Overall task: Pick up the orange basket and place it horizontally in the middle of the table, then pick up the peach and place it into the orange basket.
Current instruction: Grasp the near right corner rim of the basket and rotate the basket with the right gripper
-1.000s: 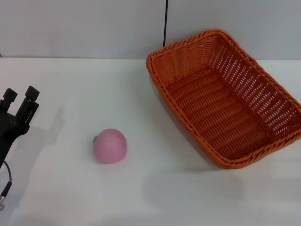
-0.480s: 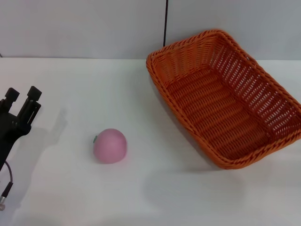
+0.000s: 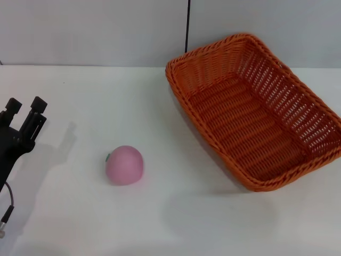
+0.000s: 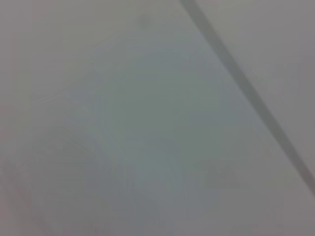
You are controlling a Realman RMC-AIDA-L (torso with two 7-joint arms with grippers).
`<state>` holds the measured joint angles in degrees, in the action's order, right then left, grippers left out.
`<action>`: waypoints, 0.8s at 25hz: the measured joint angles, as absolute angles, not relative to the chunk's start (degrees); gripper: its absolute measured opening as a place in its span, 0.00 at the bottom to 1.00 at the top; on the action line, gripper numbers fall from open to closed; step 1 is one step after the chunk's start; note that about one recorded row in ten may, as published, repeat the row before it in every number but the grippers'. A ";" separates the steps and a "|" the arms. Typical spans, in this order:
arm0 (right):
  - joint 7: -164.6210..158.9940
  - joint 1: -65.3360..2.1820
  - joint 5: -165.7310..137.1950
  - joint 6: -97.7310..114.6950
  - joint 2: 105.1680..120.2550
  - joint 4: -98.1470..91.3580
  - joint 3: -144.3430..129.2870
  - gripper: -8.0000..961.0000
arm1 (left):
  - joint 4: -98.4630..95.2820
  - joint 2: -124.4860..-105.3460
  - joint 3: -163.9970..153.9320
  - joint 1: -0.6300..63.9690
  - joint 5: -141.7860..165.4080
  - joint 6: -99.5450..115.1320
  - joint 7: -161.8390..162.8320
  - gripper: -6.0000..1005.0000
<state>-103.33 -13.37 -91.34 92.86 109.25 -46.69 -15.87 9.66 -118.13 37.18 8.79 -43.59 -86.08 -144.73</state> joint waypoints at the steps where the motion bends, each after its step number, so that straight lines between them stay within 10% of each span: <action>1: -104.95 -13.87 -92.85 94.36 109.02 -49.13 -15.65 0.74 | 9.66 -118.12 37.26 8.79 -43.59 -86.08 -144.73 0.71; 20: -122.76 -26.38 -123.95 106.02 105.37 -70.01 -28.58 0.73 | 9.60 -118.30 37.41 9.91 -43.60 -85.69 -144.76 0.71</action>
<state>-122.76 -26.38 -123.95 106.02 105.37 -70.01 -28.58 9.60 -118.30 37.41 9.91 -43.60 -85.69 -144.76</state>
